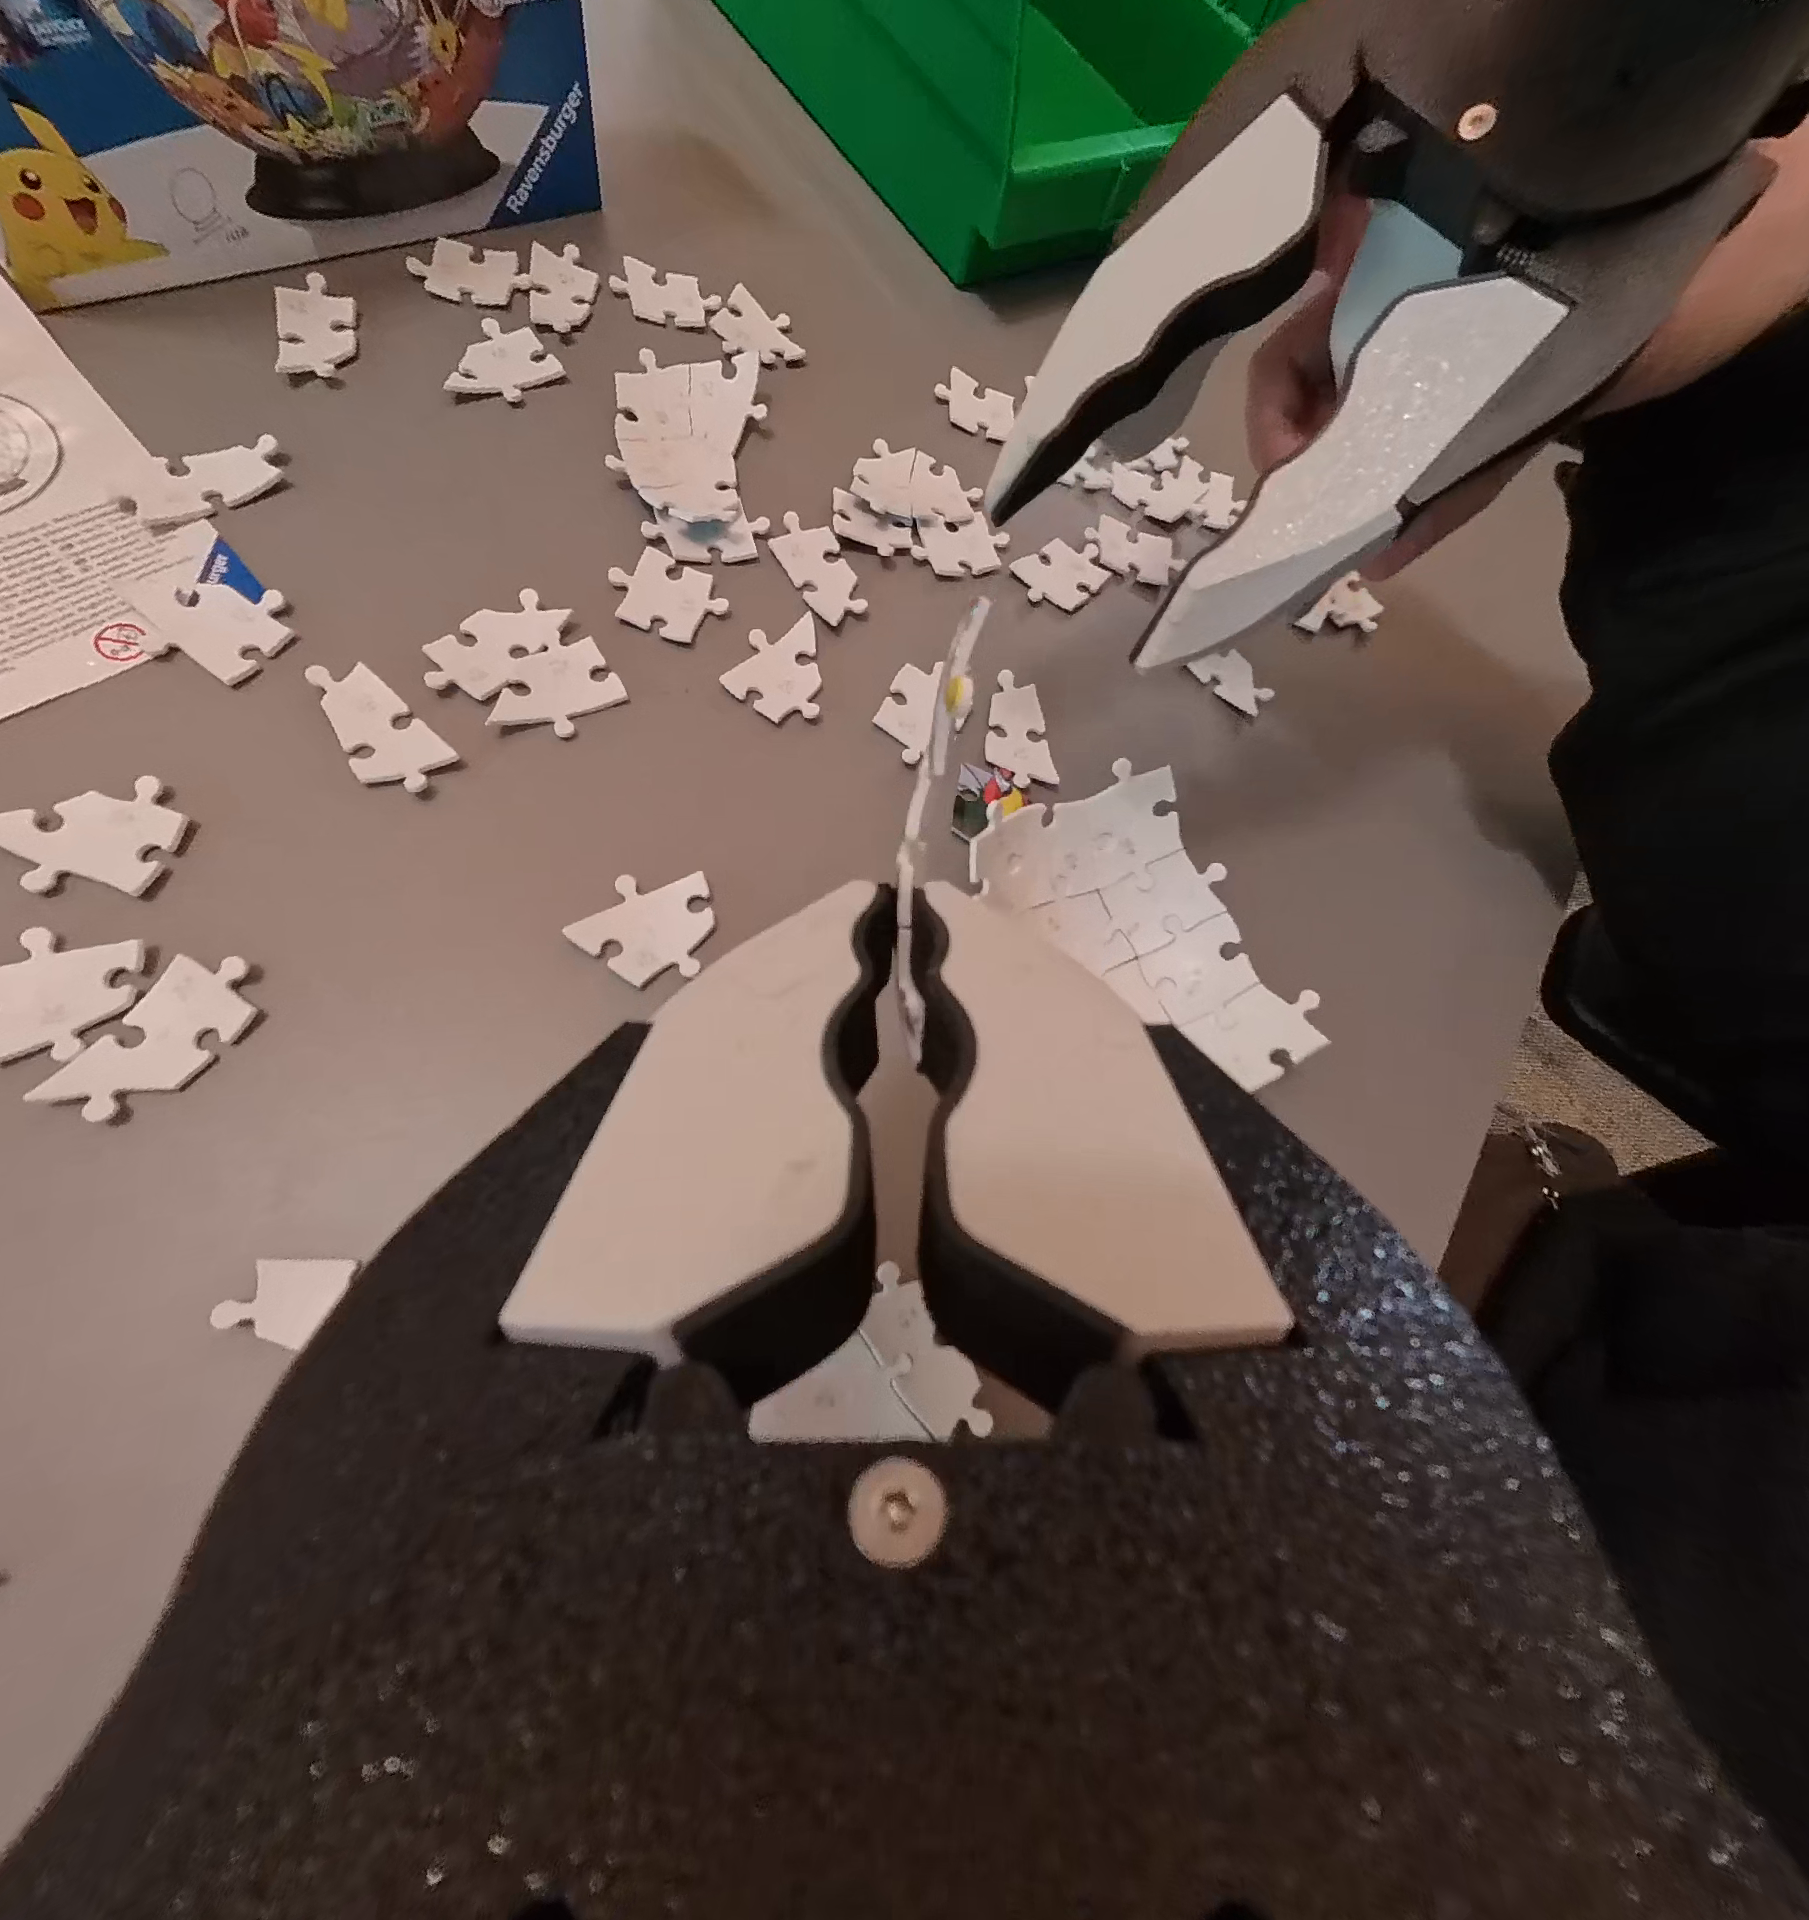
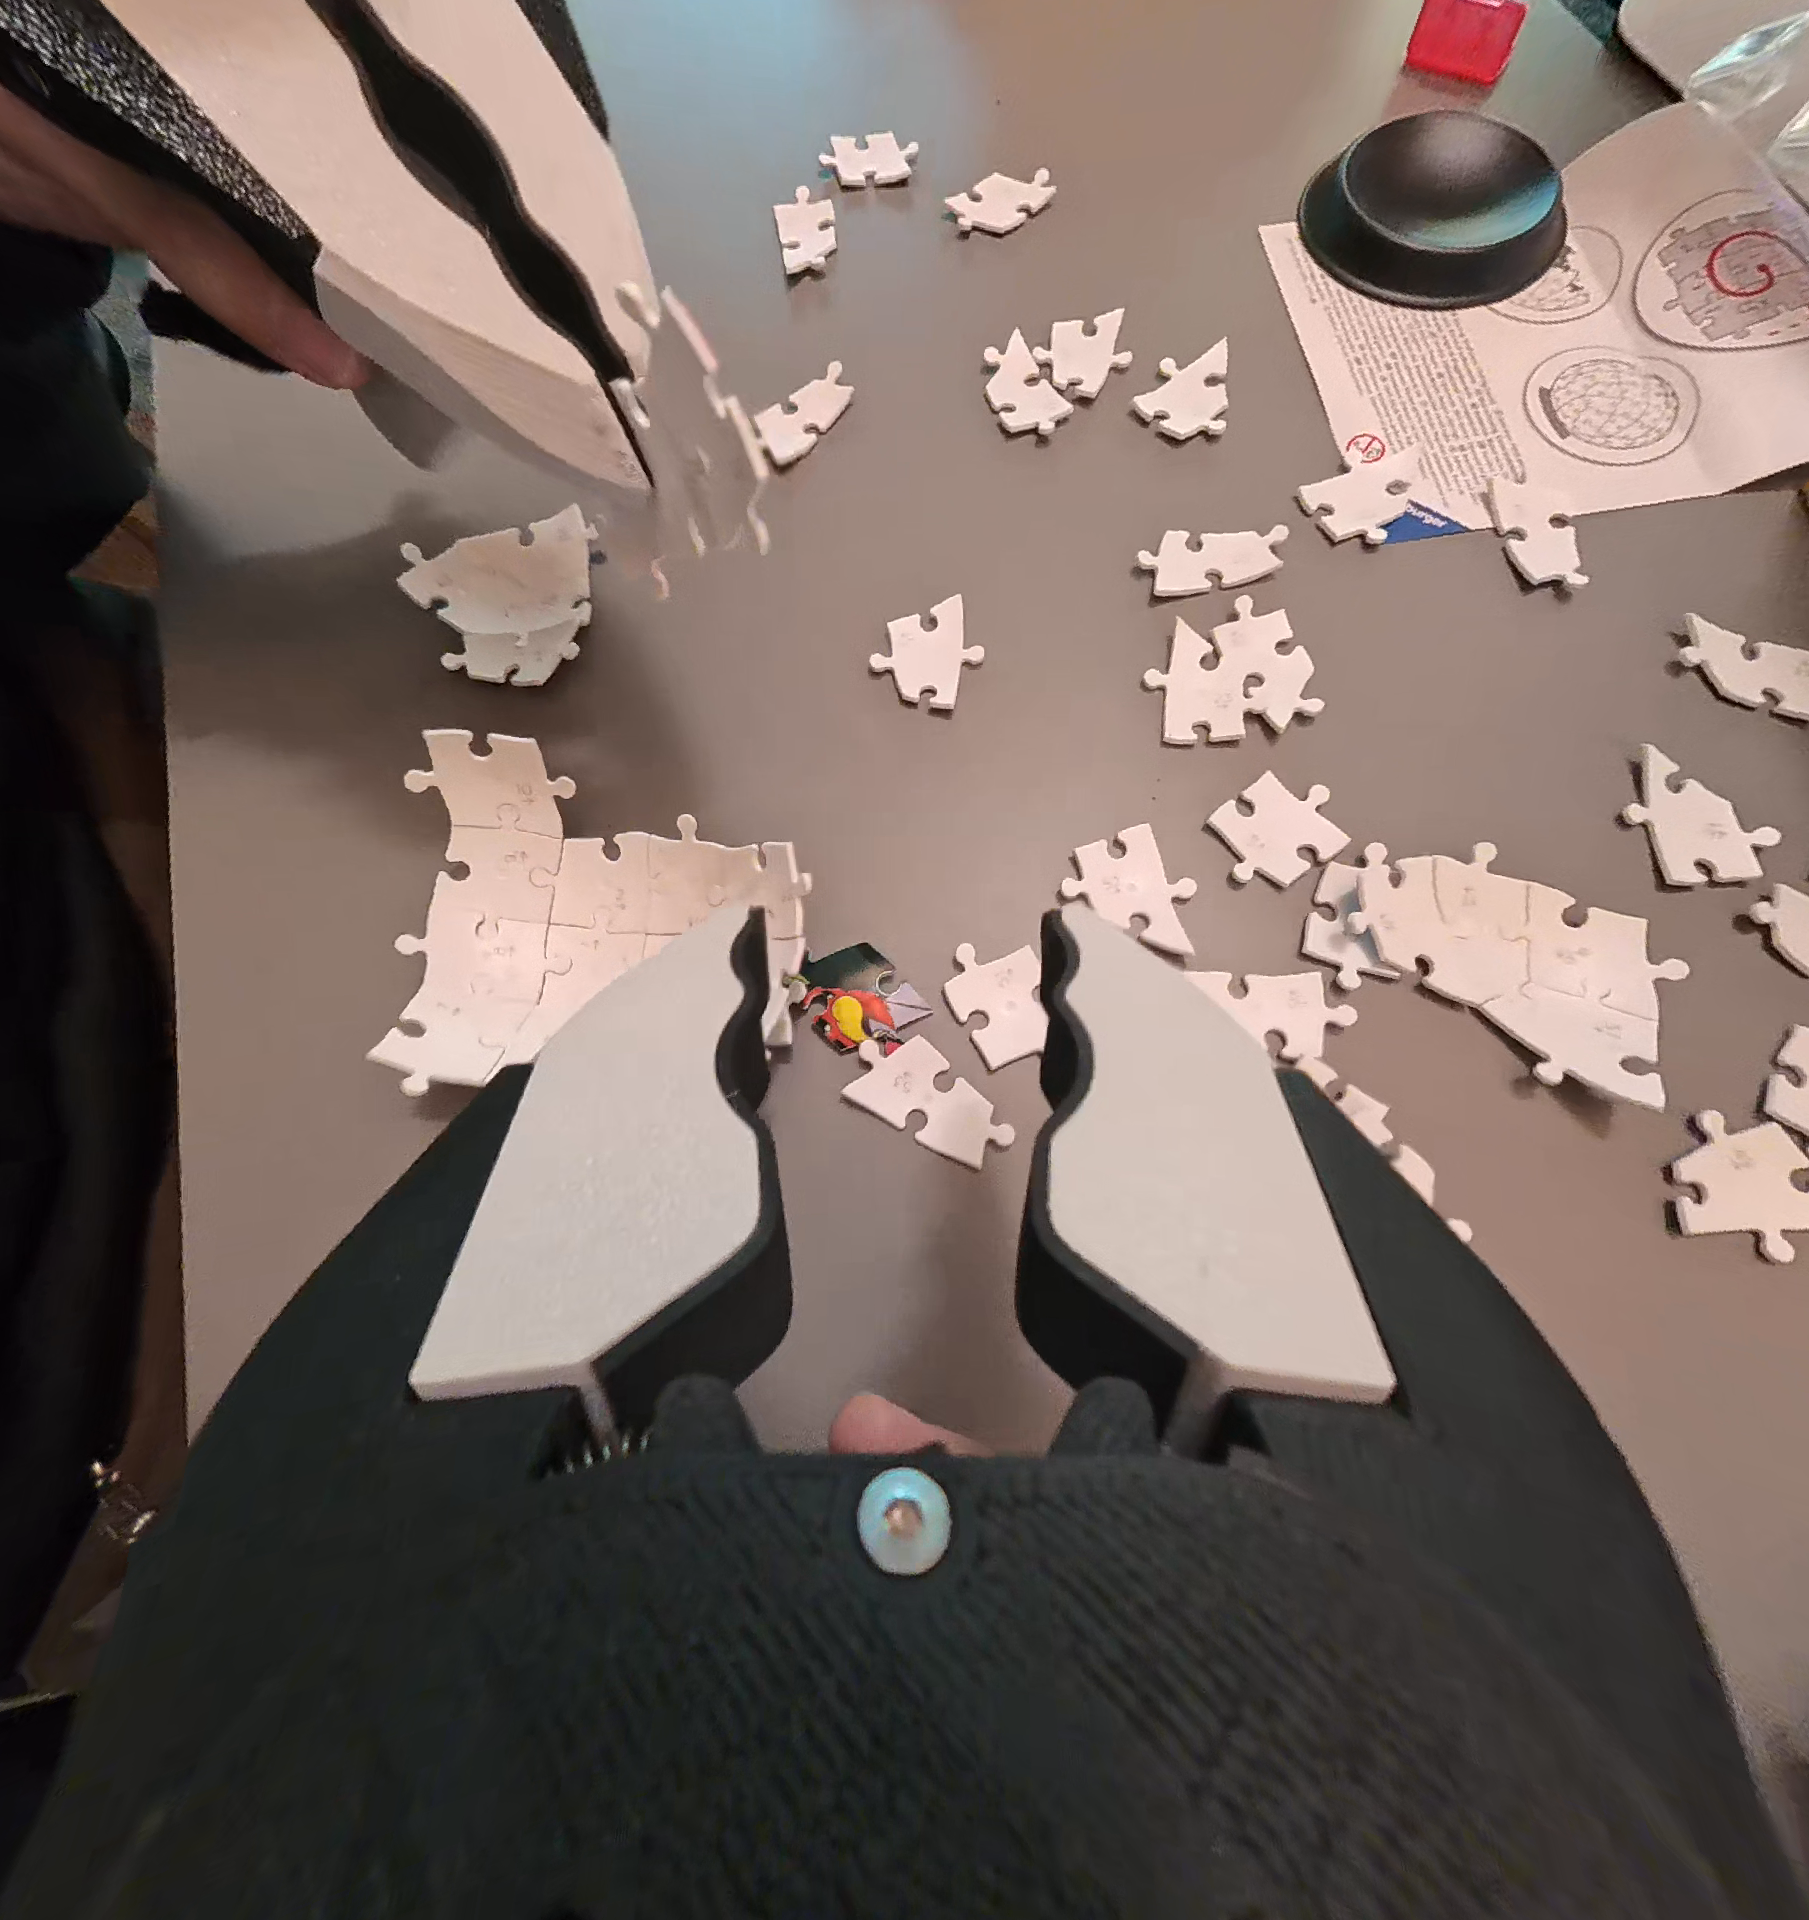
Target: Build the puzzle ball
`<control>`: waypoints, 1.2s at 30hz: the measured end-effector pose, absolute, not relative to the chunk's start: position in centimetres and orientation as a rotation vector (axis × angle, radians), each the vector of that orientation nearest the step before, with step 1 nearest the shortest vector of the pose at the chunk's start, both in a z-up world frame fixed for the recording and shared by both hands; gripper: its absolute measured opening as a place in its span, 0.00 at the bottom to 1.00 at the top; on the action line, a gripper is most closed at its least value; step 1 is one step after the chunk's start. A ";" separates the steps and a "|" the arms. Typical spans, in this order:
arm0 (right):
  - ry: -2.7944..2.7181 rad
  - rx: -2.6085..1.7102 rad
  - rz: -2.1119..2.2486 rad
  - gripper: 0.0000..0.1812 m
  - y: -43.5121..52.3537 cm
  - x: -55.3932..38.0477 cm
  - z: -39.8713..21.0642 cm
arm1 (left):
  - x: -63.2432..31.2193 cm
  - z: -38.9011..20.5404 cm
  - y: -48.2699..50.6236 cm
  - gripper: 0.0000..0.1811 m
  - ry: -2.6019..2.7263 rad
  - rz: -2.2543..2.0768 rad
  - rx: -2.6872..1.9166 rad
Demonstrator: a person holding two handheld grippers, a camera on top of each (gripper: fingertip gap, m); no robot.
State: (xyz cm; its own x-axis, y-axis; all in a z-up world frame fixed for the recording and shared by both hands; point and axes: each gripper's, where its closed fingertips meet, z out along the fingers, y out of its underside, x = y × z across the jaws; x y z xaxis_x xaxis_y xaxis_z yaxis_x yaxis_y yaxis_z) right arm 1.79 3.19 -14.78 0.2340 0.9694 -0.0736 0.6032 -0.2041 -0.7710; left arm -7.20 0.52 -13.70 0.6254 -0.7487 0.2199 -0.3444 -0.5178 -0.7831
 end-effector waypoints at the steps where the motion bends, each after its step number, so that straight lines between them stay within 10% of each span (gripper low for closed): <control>1: -1.443 -1.893 0.781 0.28 3.3 1.7 -14.8 | -7.3 -13.7 0.5 0.01 0.851 -0.712 -2.129; 36: -1.497 -1.821 0.778 0.26 3.9 -0.6 -16.4 | -7.2 -13.5 1.4 0.01 0.784 -0.639 -2.257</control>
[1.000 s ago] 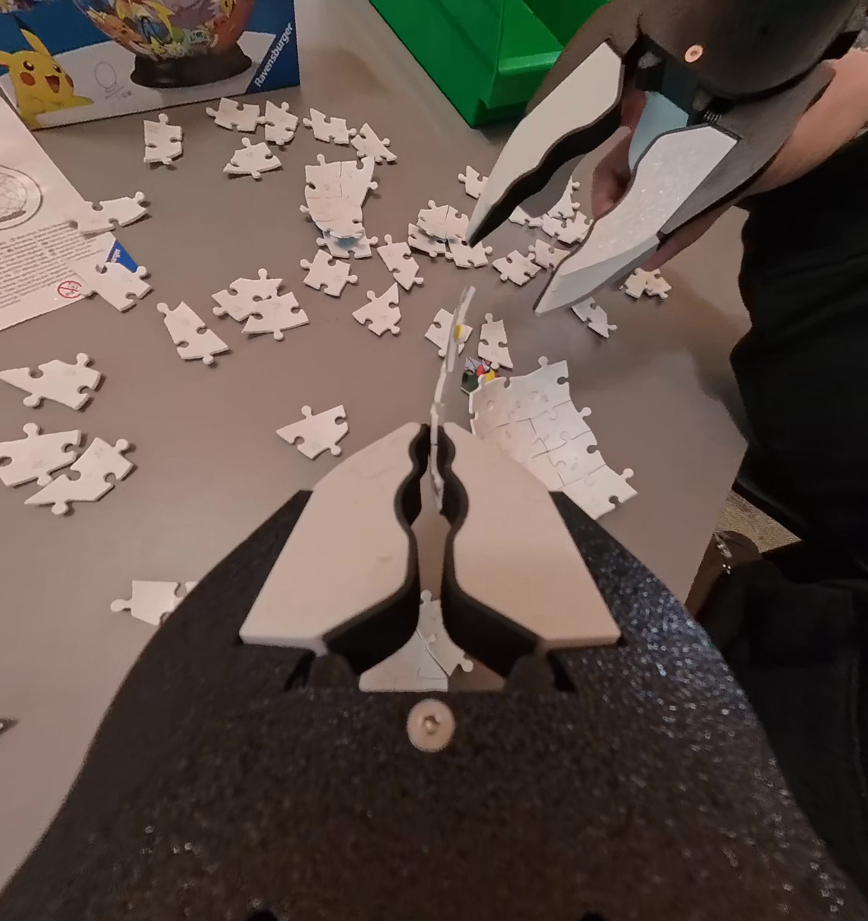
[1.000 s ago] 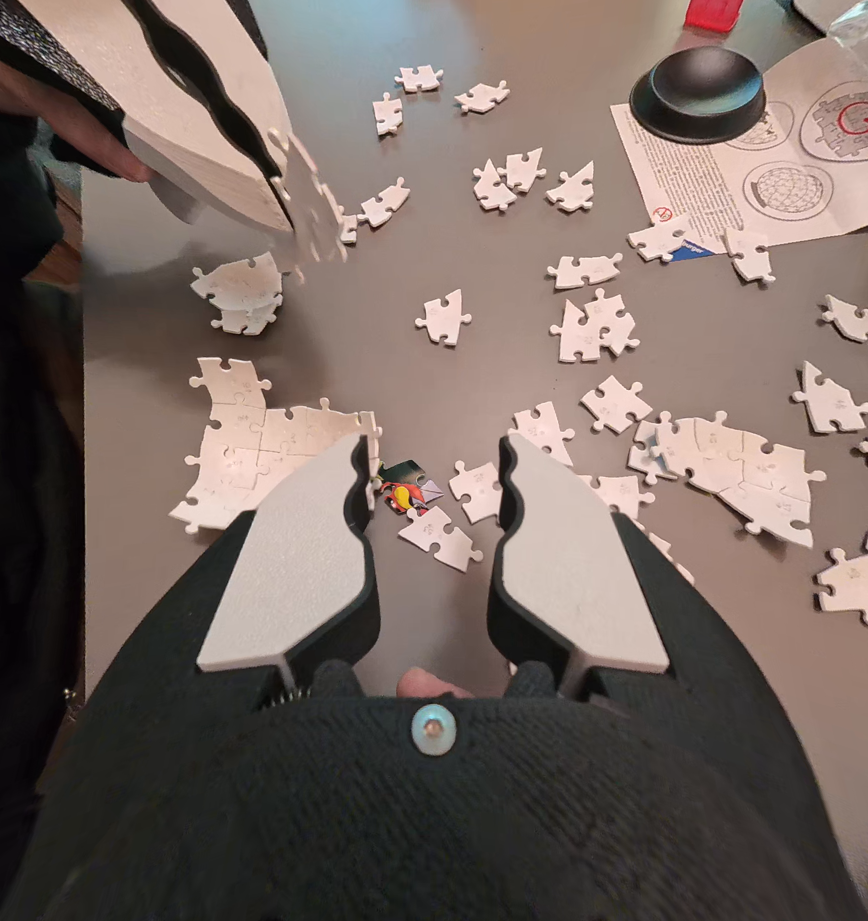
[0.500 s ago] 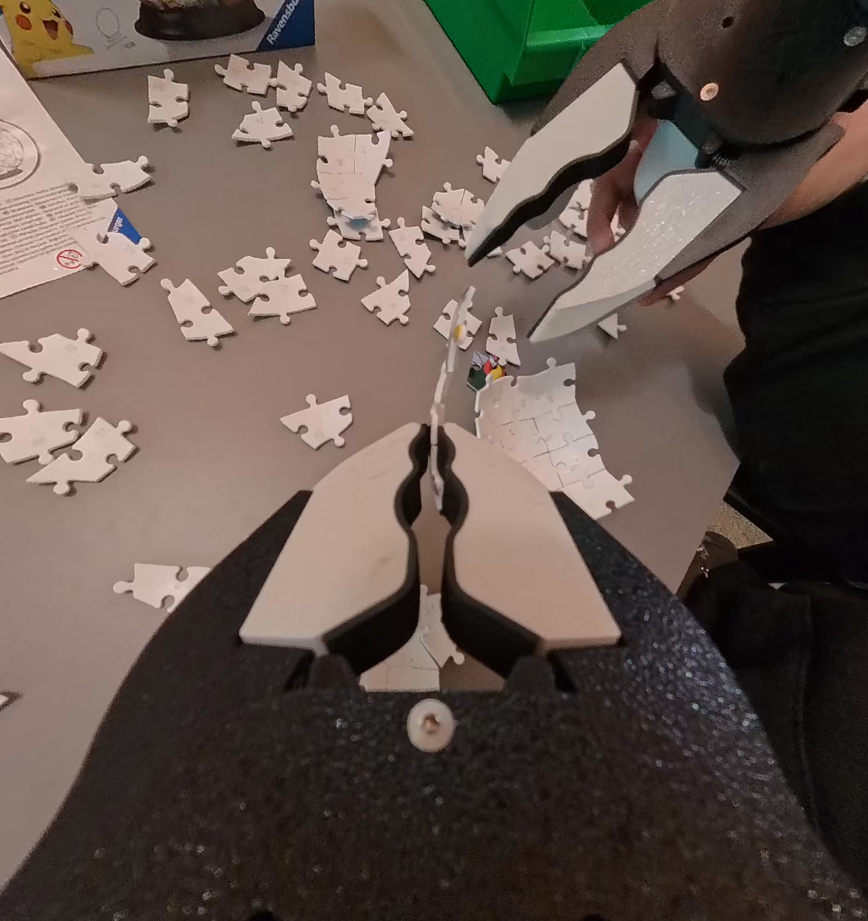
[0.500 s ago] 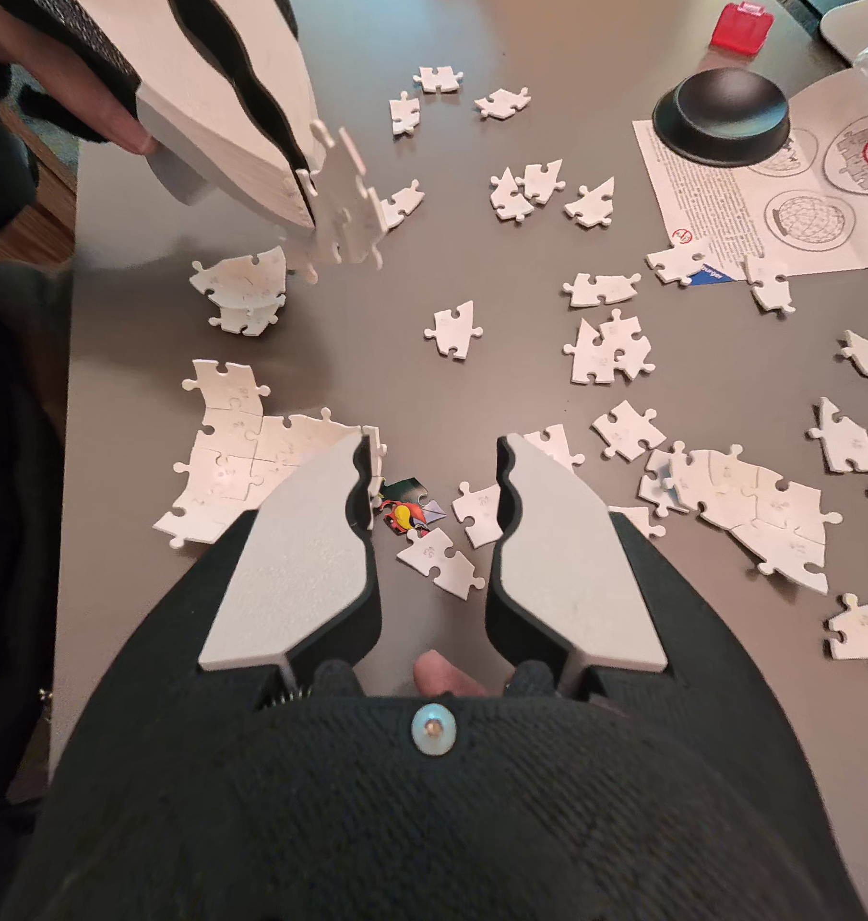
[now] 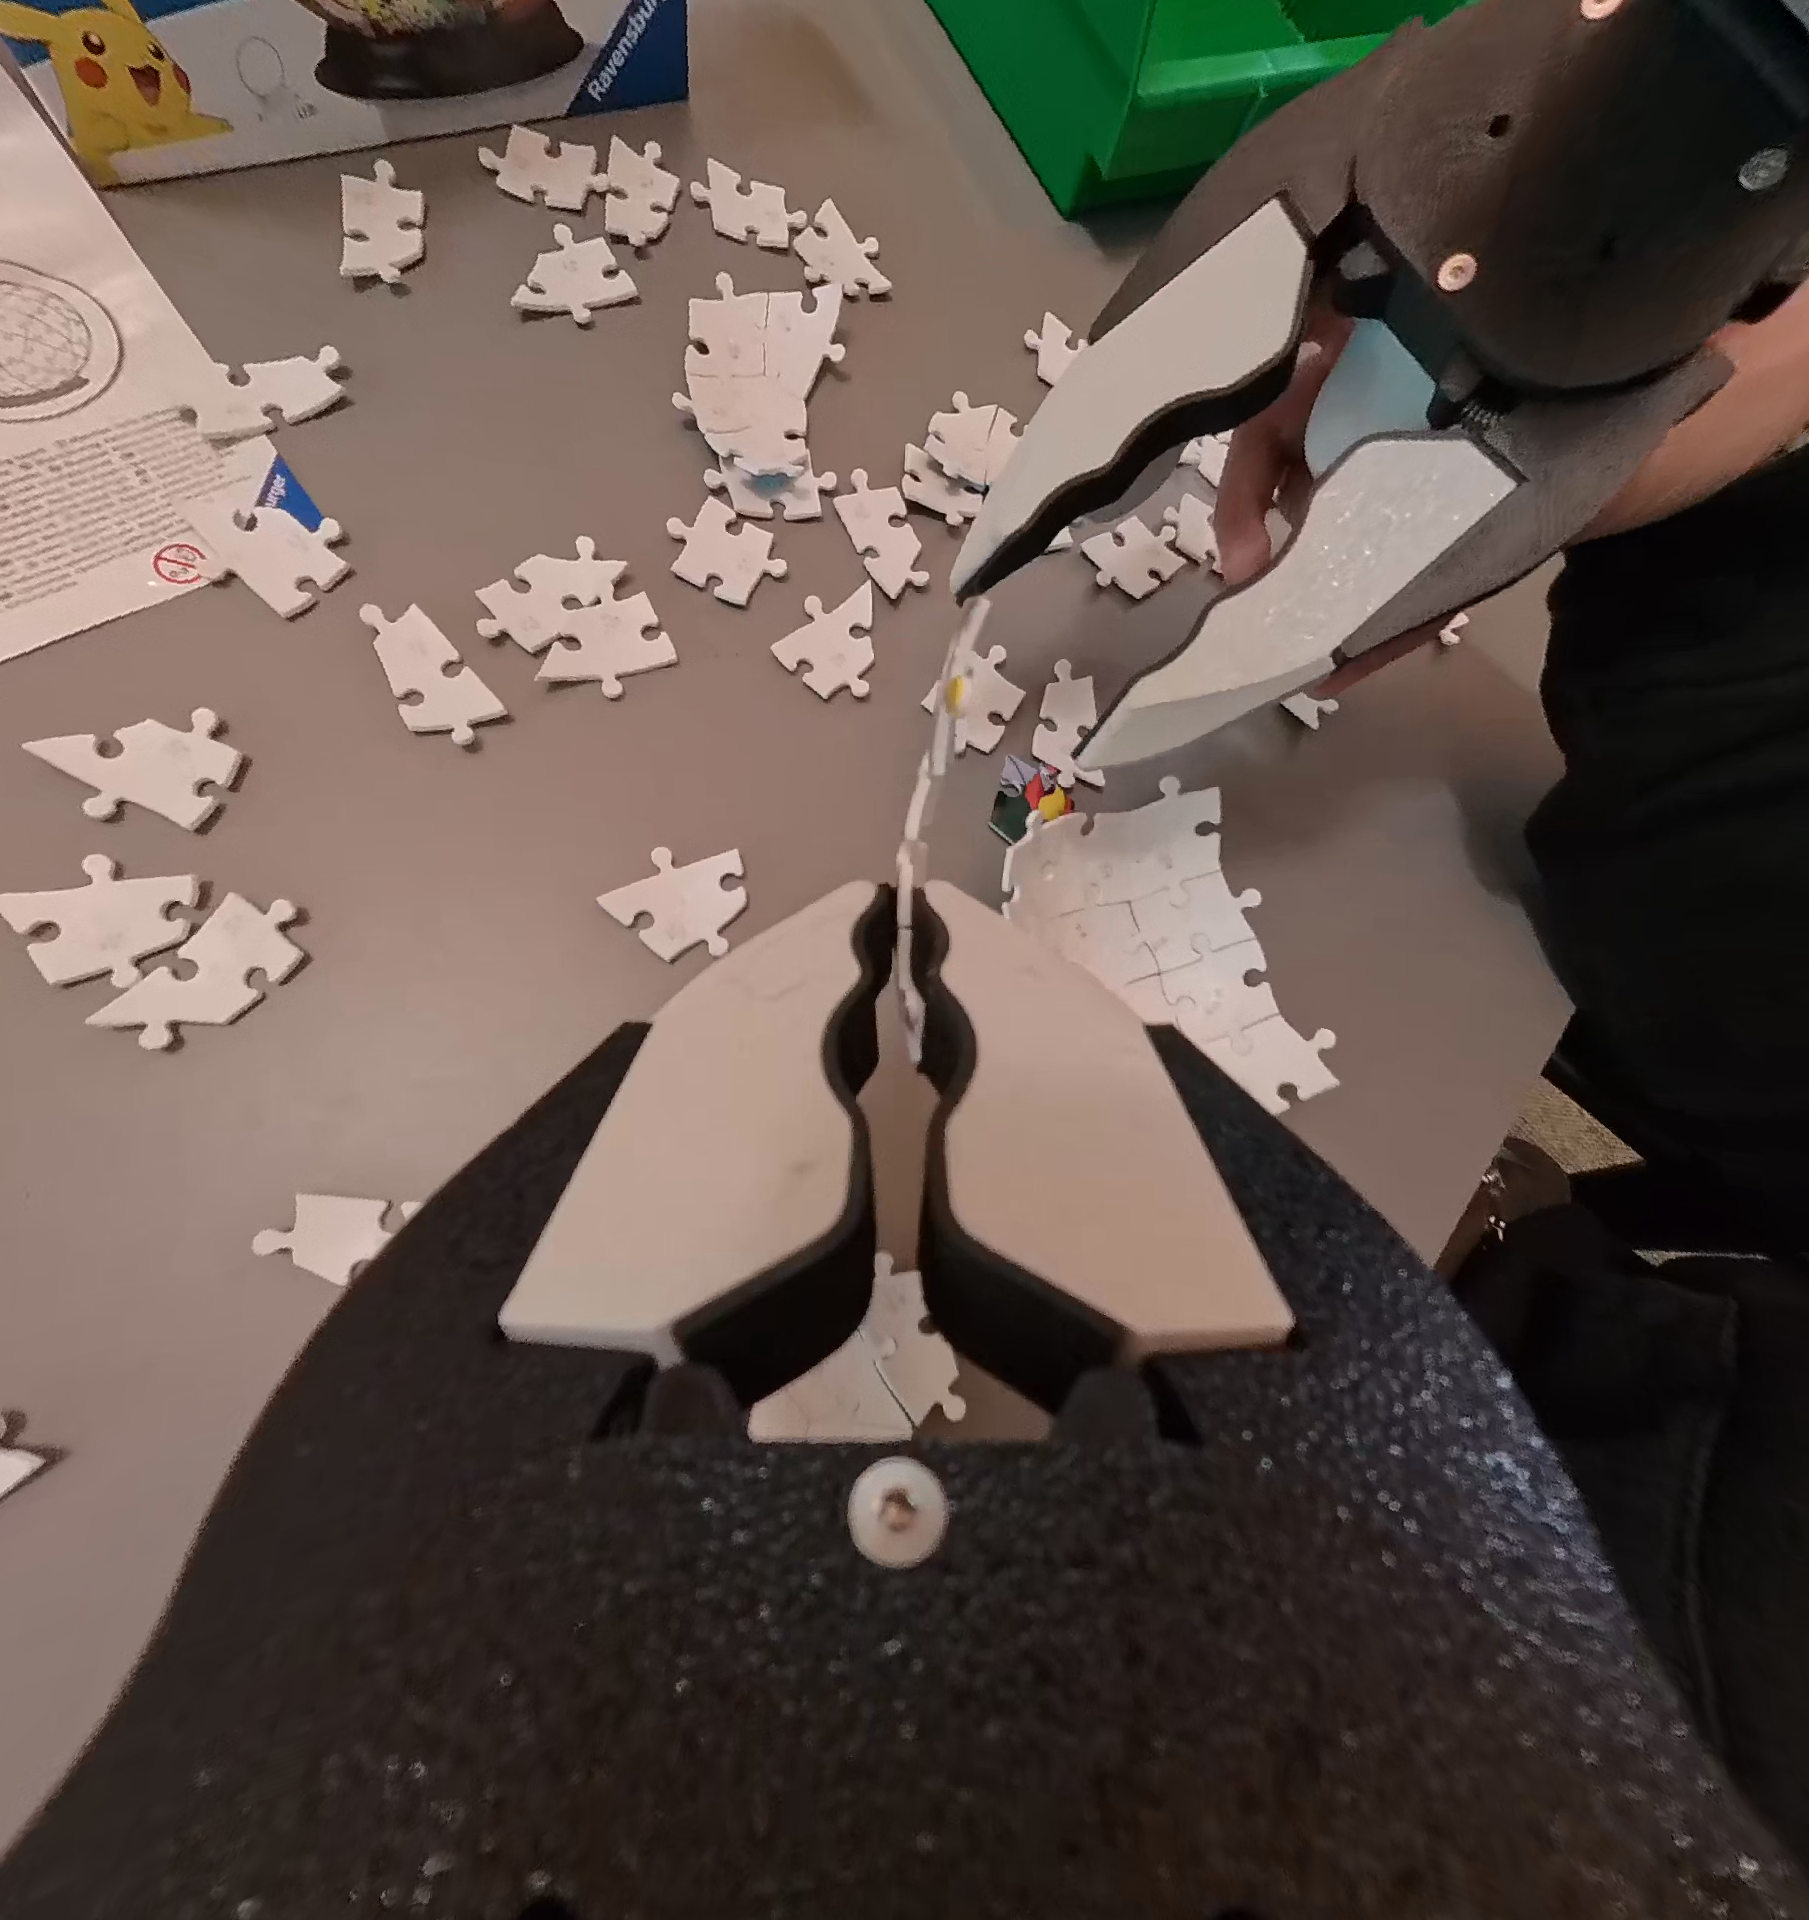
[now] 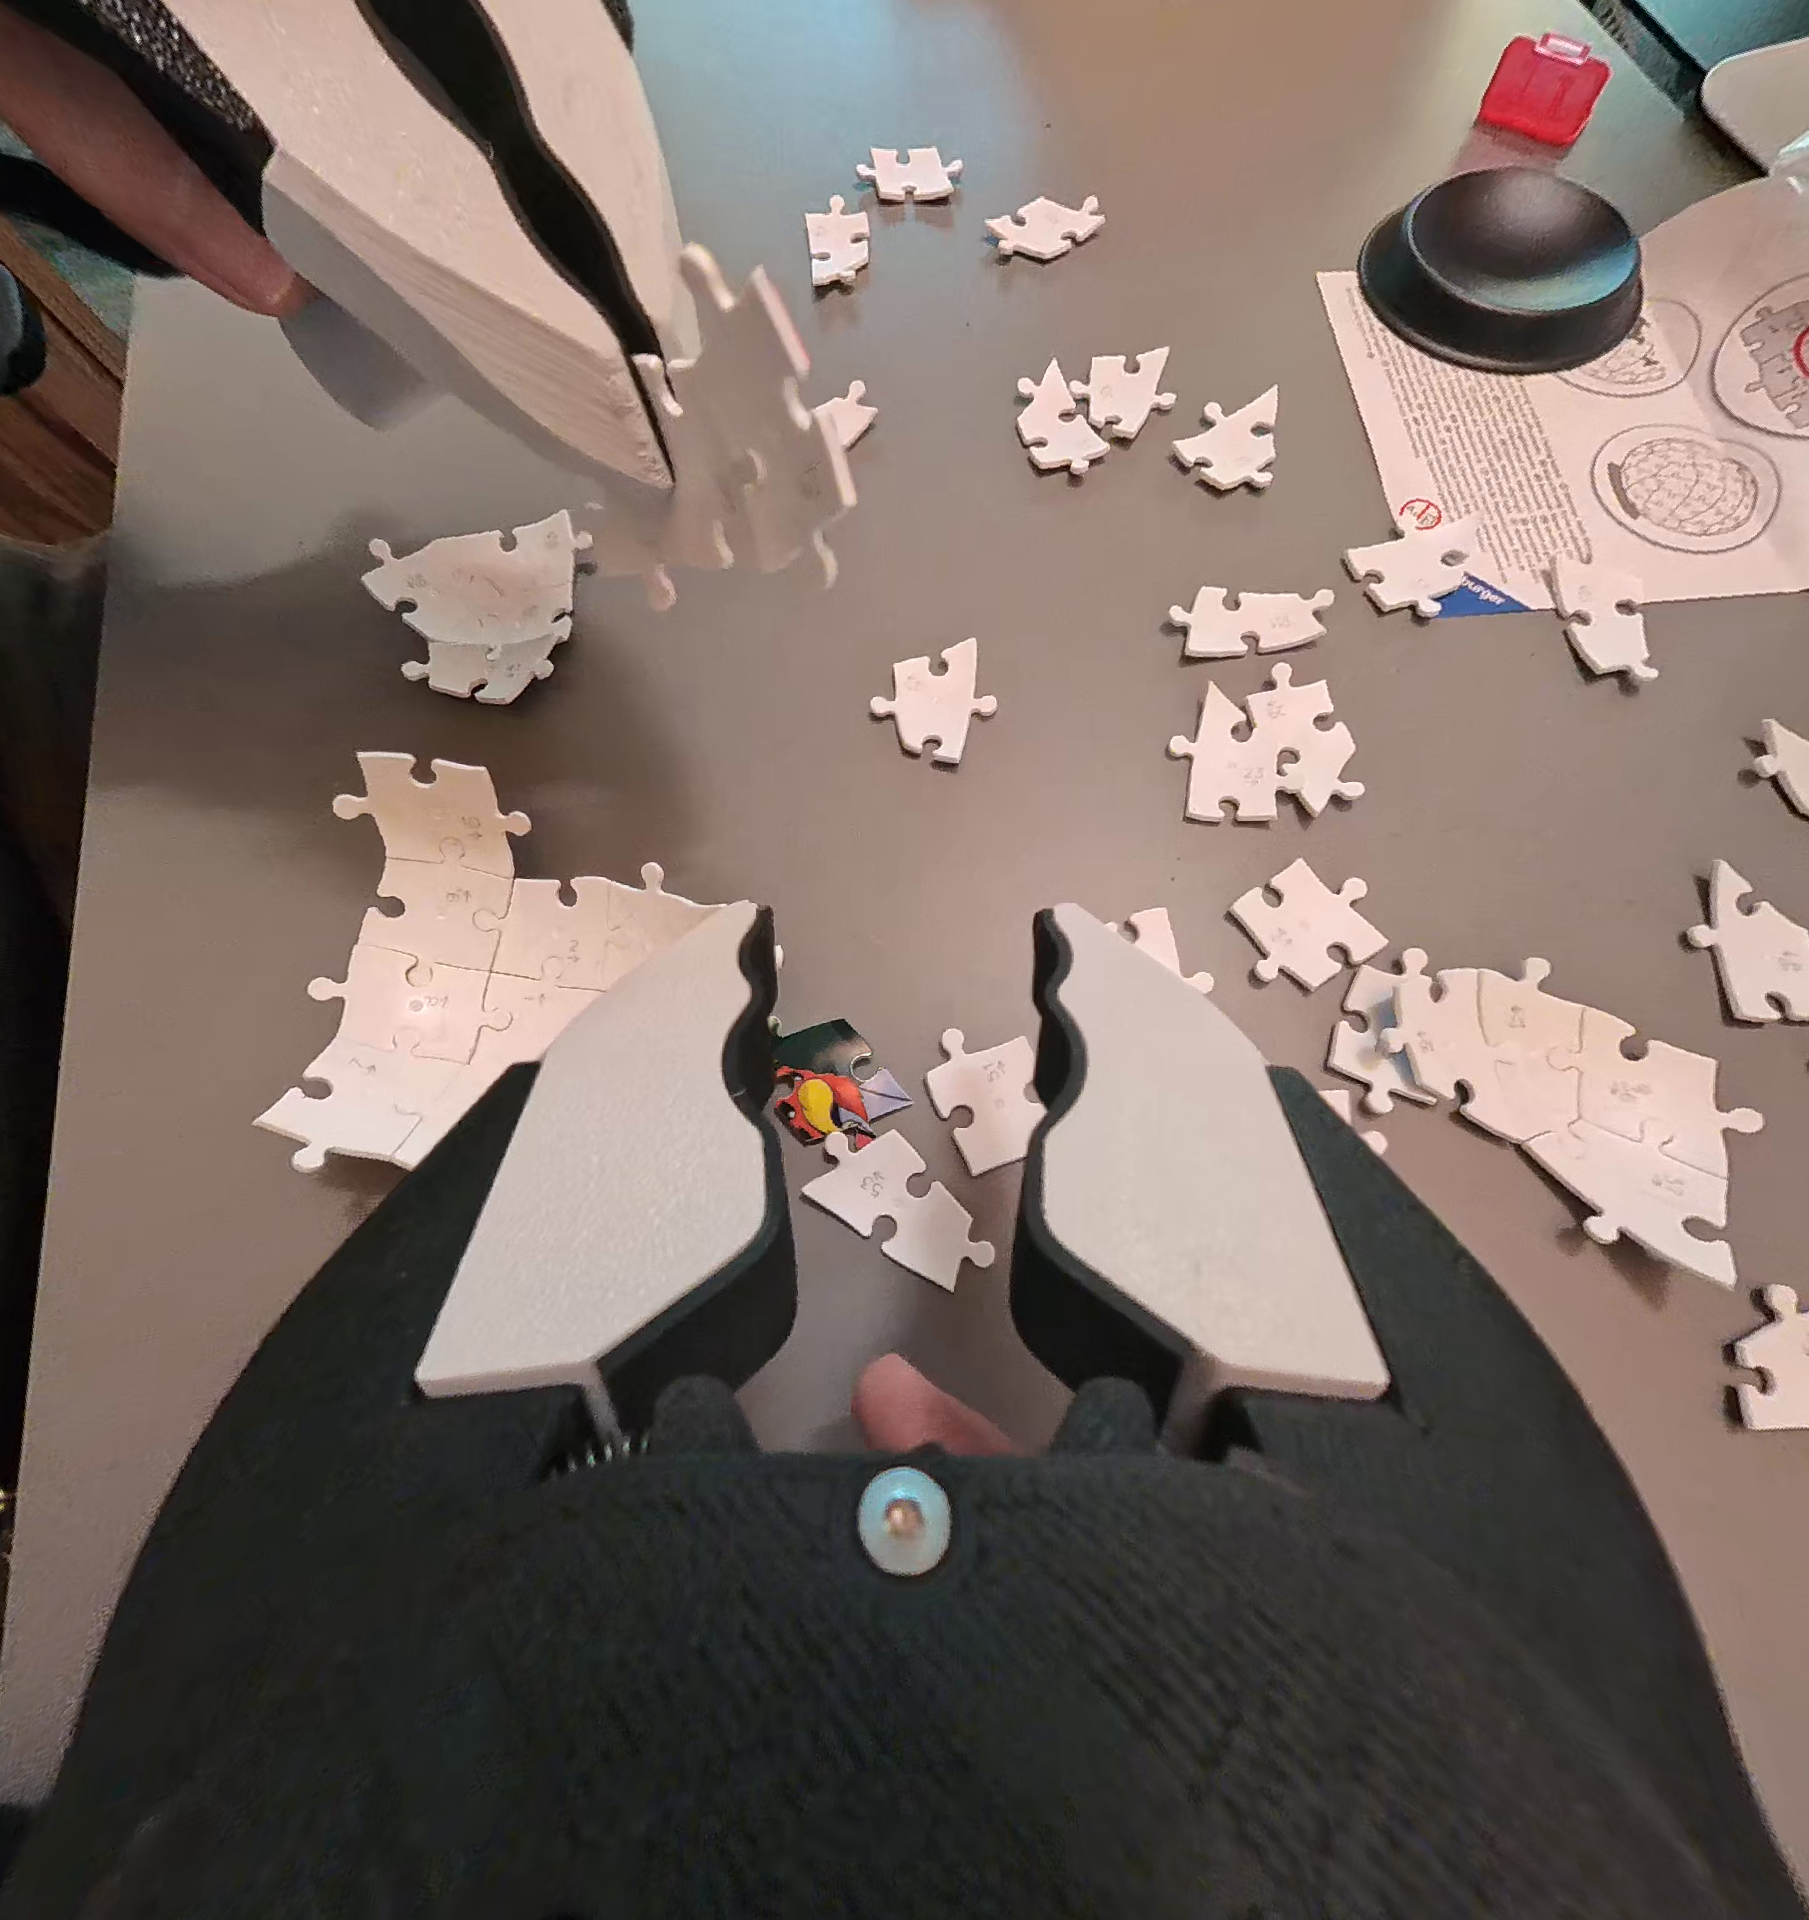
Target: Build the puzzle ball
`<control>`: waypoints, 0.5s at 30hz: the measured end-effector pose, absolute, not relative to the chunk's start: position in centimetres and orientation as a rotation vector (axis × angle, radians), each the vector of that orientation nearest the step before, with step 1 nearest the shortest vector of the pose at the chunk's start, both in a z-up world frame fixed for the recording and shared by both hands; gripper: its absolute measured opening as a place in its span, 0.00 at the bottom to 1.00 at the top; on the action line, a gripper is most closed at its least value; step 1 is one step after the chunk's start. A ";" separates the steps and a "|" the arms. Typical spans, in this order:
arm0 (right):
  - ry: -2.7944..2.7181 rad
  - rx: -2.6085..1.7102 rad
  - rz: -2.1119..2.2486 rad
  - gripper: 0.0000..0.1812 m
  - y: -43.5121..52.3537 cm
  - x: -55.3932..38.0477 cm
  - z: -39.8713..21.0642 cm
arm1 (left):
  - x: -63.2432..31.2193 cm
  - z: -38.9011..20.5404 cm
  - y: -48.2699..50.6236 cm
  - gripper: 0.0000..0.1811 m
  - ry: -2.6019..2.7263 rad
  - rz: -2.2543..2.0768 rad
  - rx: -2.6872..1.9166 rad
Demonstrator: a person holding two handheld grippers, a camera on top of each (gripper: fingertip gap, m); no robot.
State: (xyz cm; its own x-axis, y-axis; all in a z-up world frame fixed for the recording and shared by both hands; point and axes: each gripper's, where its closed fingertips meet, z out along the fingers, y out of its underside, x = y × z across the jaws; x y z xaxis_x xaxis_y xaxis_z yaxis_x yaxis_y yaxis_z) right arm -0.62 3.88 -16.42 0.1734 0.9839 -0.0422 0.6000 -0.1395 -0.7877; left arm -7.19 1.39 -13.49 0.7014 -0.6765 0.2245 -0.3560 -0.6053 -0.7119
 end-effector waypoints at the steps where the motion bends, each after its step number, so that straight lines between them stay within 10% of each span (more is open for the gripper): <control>1: -1.497 -1.818 0.771 0.26 3.9 -0.6 -16.4 | -7.2 -13.5 1.4 0.01 0.779 -0.638 -2.253; 15: -1.442 -1.796 0.847 0.03 4.0 -0.6 -15.4 | -7.5 -14.0 1.5 0.01 0.762 -0.633 -2.253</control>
